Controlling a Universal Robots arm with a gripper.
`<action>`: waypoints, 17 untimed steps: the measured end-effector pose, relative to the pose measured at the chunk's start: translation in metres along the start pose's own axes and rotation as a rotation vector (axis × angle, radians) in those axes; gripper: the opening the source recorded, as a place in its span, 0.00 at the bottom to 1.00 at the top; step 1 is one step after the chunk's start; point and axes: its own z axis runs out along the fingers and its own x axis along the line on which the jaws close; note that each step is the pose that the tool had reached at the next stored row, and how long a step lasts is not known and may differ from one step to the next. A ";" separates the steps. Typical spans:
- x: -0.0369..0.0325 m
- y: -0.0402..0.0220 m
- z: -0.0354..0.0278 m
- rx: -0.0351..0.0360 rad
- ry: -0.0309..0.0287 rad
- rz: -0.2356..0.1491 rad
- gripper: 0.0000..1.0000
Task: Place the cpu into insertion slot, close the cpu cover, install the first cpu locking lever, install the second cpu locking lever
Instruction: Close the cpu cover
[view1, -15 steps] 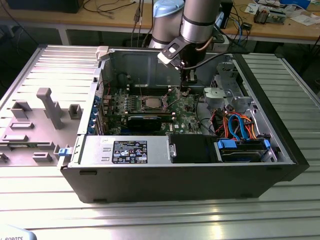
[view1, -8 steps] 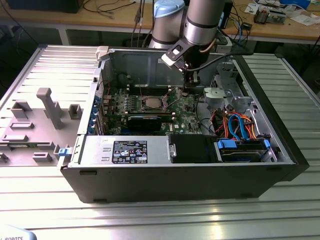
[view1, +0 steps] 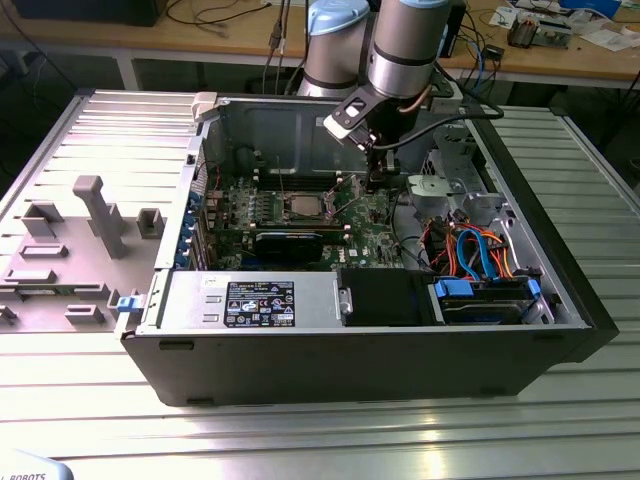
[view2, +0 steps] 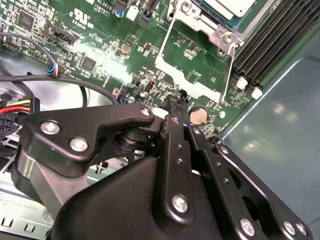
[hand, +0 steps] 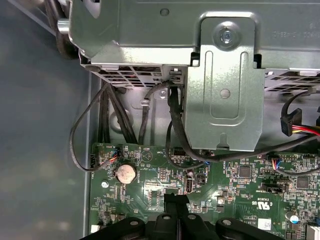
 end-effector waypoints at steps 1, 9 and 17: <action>0.0000 0.0000 0.0000 0.0000 0.0001 0.000 0.11; 0.0000 0.0000 0.0002 0.0000 0.0001 0.000 0.11; -0.0003 0.0000 0.0077 0.0000 0.0001 0.000 0.11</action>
